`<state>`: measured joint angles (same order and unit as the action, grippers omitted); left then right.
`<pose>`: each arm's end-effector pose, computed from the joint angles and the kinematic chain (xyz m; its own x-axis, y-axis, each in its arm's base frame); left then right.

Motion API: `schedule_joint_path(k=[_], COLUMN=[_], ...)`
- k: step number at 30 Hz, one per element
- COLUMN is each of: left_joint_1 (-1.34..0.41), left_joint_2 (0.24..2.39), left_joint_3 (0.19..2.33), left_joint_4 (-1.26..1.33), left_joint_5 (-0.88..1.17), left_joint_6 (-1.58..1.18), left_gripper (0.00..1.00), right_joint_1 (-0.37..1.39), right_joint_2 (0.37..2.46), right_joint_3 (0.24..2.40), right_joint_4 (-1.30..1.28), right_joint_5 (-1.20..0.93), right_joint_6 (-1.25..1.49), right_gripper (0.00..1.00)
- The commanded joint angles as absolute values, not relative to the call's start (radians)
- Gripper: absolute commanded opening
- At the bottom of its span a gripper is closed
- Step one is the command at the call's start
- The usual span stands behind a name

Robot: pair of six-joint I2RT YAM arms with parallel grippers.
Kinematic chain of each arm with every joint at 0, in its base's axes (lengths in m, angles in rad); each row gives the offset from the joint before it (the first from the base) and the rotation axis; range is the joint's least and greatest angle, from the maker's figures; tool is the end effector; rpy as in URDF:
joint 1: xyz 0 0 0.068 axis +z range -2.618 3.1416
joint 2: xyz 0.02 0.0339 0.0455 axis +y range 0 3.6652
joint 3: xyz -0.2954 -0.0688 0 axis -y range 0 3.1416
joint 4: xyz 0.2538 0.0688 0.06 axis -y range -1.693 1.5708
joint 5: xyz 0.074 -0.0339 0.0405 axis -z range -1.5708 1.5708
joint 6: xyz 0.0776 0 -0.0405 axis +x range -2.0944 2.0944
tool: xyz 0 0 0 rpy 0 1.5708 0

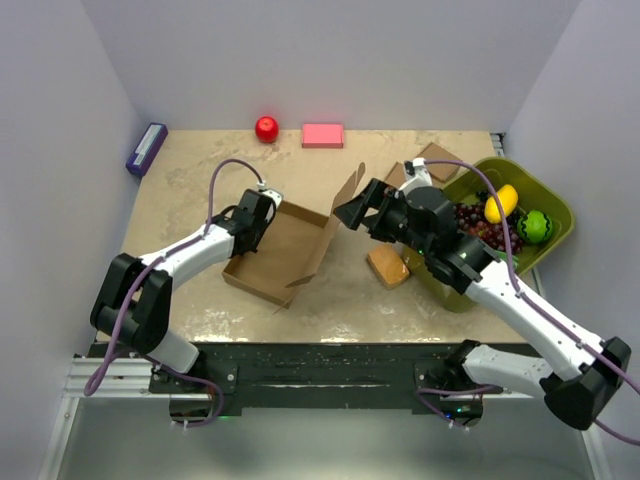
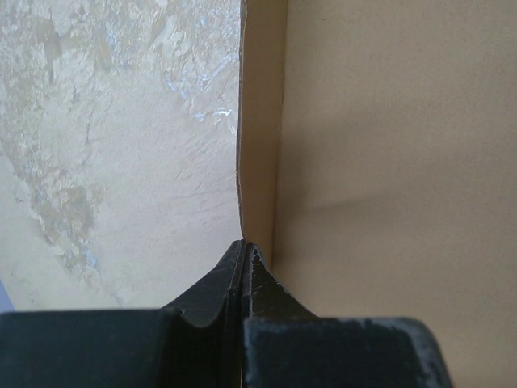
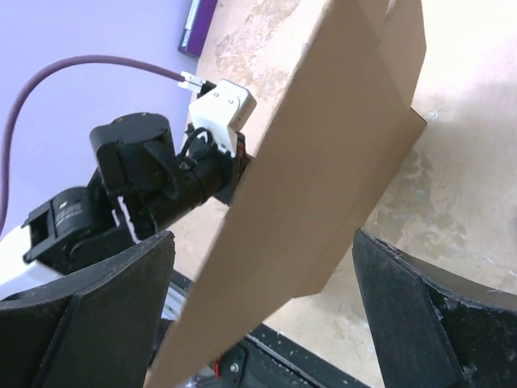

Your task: Fold the paper box

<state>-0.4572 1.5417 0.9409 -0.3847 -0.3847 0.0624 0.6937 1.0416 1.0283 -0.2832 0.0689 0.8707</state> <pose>0.3137 -0.1219 0.1932 -0.7326 0.4248 -0.5319 0.2694 0.8985 0.3467 0.2112 0.1687 0.3809 -0.5939 0.4985 -0.6316 -0.2065 0.6642 0.7184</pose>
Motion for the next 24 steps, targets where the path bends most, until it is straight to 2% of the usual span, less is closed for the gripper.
schedule_joint_path(k=[1,4,7,8,9,10,11,12,13,14,15,16,17,18,21,22,24], left_joint_1=[-0.451,-0.451,-0.451,-0.451,-0.451,-0.451,-0.451,-0.451,-0.451,-0.451,-0.451,-0.451,-0.449,-0.449,-0.43,-0.416,-0.353], left_joint_2=[1.509,1.505,1.49,1.483,1.477,1.462,1.454,1.445,1.425,1.413,1.401,1.372,1.358,1.342,1.276,1.246,1.194], left_joint_3=[0.983,0.983,0.986,0.985,0.986,0.985,0.985,0.986,0.988,0.992,0.992,0.992,0.994,0.994,1.005,1.012,1.032], left_joint_4=[-0.393,-0.396,-0.399,-0.399,-0.397,-0.397,-0.396,-0.393,-0.391,-0.387,-0.38,-0.374,-0.361,-0.353,-0.311,-0.301,-0.256], left_joint_5=[-0.351,-0.35,-0.348,-0.345,-0.342,-0.342,-0.344,-0.347,-0.354,-0.36,-0.367,-0.382,-0.39,-0.397,-0.365,-0.283,-0.179], left_joint_6=[0.041,0.04,0.035,0.035,0.034,0.034,0.034,0.034,0.034,0.034,0.035,0.037,0.038,0.041,0.044,0.037,0.018], left_gripper=[0.0,0.0,0.0,0.04,0.09,0.24,0.33,0.4,0.53,0.57,0.61,0.67,0.69,0.71,0.79,0.81,0.83], right_joint_1=[0.698,0.701,0.703,0.701,0.701,0.703,0.703,0.703,0.701,0.703,0.701,0.701,0.701,0.701,0.701,0.7,0.699], right_joint_2=[1.115,1.172,1.226,1.238,1.253,1.262,1.269,1.284,1.295,1.305,1.336,1.35,1.368,1.385,1.459,1.498,1.54], right_joint_3=[1.129,1.212,1.27,1.284,1.298,1.319,1.333,1.345,1.377,1.393,1.411,1.448,1.465,1.486,1.571,1.612,1.661], right_joint_4=[-0.267,-0.326,-0.434,-0.46,-0.483,-0.518,-0.532,-0.543,-0.56,-0.566,-0.574,-0.581,-0.584,-0.589,-0.609,-0.611,-0.615], right_joint_5=[0.08,0.109,0.155,0.164,0.188,0.199,0.21,0.218,0.213,0.206,0.203,0.195,0.189,0.186,0.161,0.141,0.114], right_joint_6=[0.835,0.799,0.749,0.735,0.721,0.695,0.681,0.667,0.637,0.618,0.601,0.576,0.563,0.54,0.462,0.431,0.312], right_gripper=[0.93,0.9,0.77,0.68,0.64,0.61,0.53,0.49,0.46,0.39,0.29,0.25,0.23,0.16,0.07,0.01,0.0])
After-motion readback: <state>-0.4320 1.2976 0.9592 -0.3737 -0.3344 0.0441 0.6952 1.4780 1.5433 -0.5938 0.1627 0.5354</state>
